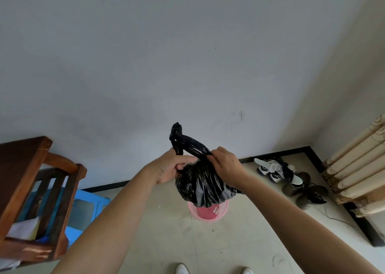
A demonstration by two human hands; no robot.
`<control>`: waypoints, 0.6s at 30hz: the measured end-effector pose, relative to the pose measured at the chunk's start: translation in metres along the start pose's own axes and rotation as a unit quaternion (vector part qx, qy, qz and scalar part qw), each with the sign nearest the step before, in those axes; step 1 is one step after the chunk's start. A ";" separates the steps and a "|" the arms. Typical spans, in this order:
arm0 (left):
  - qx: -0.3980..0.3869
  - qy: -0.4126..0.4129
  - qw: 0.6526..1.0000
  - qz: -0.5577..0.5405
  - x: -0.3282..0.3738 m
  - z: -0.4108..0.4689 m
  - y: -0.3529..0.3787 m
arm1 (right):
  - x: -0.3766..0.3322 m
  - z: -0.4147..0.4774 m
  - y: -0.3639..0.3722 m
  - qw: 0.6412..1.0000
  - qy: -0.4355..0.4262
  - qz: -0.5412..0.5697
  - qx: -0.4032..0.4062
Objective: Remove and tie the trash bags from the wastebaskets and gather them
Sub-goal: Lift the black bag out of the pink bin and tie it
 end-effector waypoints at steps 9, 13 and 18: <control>0.029 -0.068 0.997 -0.024 -0.016 0.007 -0.003 | -0.003 -0.002 0.005 0.986 0.018 -0.021 -0.162; -0.042 -0.063 0.997 0.001 -0.018 0.002 0.000 | -0.002 -0.002 -0.007 0.893 0.302 0.271 -0.194; -0.084 -0.049 0.993 0.070 -0.019 0.000 0.009 | -0.012 0.017 -0.021 0.870 0.312 0.358 -0.131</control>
Point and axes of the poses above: each hand's wrist, its own z-axis towards the middle knuckle, its own y-axis out of the palm, x = y × z, the point moved 3 cm from there along z, towards the middle knuckle, and after that the axes turned 11 degrees about x, right-handed, at the moved point
